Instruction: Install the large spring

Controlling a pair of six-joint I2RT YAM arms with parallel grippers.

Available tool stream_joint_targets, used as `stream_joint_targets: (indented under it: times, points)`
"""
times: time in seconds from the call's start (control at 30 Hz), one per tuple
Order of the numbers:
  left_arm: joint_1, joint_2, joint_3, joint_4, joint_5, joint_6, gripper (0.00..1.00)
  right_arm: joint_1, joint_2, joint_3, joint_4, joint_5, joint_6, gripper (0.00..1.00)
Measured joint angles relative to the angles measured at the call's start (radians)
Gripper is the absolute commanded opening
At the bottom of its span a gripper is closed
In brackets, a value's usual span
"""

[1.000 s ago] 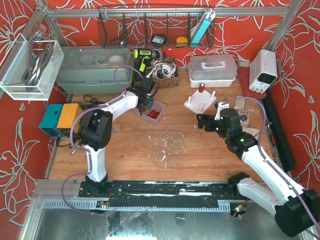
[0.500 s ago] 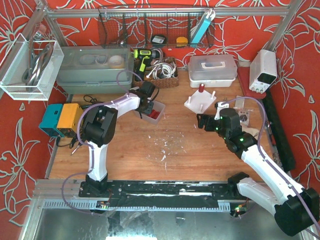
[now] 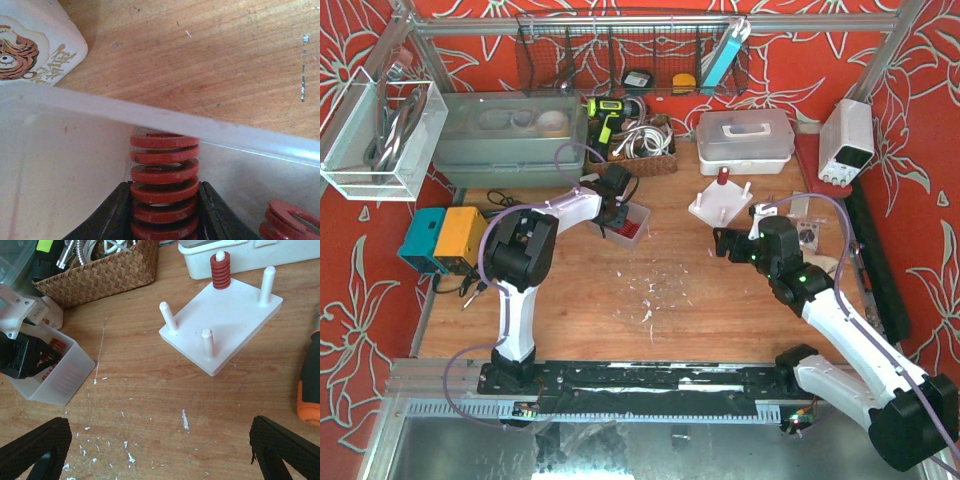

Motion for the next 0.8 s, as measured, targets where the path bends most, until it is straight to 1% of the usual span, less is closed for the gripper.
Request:
stream_joint_targets:
  times: [0.23,0.5,0.63,0.8]
  points:
    - [0.000,0.000,0.000,0.000,0.015,0.002,0.16,0.000,0.006,0.000,0.004,0.000,0.000,0.98]
    - [0.002,-0.026,-0.027,0.021,0.050,0.000,0.09,0.000,0.018,0.000,0.006,0.000,0.000,0.98]
    - [-0.004,-0.084,-0.065,0.036,0.064,-0.004,0.06,0.000,0.019,0.000,0.006,0.000,0.000,0.98]
    - [-0.029,-0.232,-0.149,0.117,0.062,-0.005,0.05,0.000,0.024,0.000,0.005,0.000,0.000,0.98]
